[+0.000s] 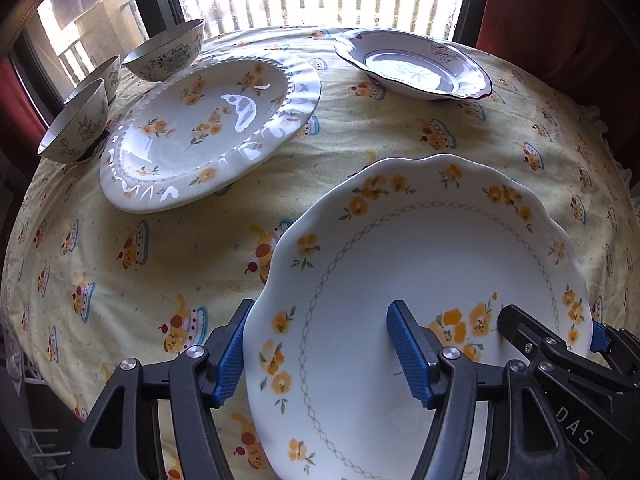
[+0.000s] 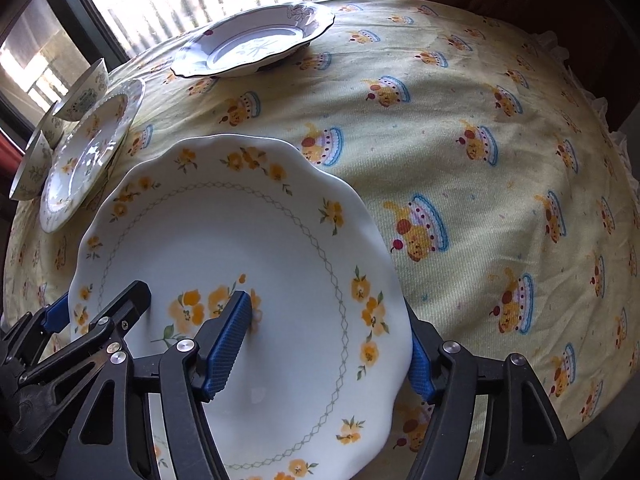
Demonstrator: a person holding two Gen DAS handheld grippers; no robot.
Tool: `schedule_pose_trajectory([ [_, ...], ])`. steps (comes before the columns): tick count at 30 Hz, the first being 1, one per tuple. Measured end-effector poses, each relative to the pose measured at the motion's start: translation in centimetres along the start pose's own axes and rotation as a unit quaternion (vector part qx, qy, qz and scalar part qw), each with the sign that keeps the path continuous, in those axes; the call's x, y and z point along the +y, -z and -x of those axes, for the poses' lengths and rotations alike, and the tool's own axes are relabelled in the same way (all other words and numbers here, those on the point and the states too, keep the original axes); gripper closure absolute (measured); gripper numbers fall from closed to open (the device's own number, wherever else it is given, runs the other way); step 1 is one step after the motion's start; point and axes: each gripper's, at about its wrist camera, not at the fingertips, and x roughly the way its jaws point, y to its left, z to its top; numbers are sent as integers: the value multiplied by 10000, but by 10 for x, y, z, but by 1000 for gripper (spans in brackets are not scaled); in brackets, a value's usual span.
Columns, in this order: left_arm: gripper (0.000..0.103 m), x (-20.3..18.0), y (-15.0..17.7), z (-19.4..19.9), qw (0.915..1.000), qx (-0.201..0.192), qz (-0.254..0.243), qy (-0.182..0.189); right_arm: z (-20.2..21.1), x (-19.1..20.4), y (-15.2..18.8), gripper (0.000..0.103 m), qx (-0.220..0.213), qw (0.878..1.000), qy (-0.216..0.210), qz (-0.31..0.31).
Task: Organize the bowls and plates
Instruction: 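Grasp the scalloped plate rim with the right gripper and lift it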
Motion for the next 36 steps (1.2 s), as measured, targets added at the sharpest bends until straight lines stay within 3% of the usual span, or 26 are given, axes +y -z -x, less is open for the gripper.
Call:
schedule_pose_trajectory([
  [4,36,11,-2,1,9996,184,206,30,3,5,0,31,37,10000,14,19],
  [13,36,59,-4,21,9983,94,571,122,25,45,-3,31,-195,9996,-47,213],
  [25,36,144,-26,35,9991,-164,338,200,39,134,-8,31,-613,9980,65,113],
  [36,36,244,-33,24,9987,-144,480,35,25,237,-10,31,-574,9983,5,133],
])
